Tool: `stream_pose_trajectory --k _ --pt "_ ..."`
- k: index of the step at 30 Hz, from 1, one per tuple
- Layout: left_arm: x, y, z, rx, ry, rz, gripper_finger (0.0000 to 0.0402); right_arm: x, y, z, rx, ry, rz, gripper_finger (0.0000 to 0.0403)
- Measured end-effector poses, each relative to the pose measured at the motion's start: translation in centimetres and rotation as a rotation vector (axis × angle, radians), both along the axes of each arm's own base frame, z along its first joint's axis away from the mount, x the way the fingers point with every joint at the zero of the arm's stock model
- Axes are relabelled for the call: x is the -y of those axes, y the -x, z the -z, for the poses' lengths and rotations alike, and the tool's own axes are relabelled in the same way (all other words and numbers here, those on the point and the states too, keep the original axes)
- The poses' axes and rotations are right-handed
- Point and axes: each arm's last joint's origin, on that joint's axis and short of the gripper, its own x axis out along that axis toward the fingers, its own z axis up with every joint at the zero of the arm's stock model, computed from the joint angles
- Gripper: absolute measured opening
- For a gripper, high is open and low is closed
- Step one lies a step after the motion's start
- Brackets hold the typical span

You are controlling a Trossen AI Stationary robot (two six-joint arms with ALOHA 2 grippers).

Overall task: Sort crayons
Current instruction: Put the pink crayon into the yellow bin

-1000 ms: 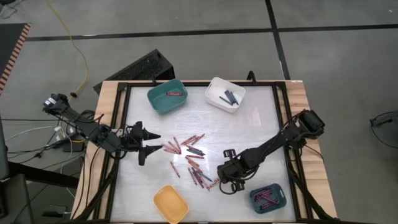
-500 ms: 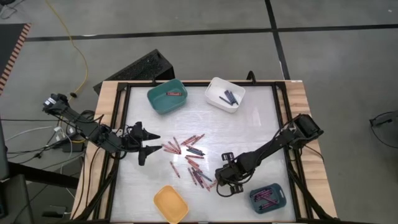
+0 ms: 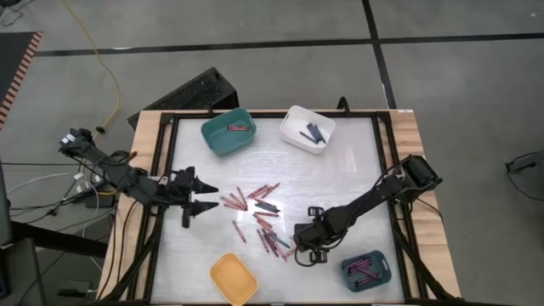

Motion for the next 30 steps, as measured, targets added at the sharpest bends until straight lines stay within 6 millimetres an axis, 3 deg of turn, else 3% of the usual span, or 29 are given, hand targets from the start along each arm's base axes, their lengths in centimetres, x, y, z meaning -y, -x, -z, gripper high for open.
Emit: stream_pose_trajectory --k 5,9,18,30 --pt "-0.9 1.9 -1.6 0.108 -0.012 0.097 0.0228 0.6 -0.5 -1.9 0.038 0.034 0.005 0.0003" --pt "-1.7 3.4 -2.1 0.155 -0.022 0.140 0.0228 2.7 -0.5 -4.8 0.124 0.086 0.034 0.0002" --pt "-2.9 5.3 -0.9 0.048 0.013 0.115 0.0228 7.1 0.4 -11.0 0.342 0.090 0.139 0.0001" --pt "-3.1 5.3 -0.6 0.022 -0.056 0.065 0.0228 5.4 -1.6 -12.4 0.595 0.056 -0.071 0.0001"
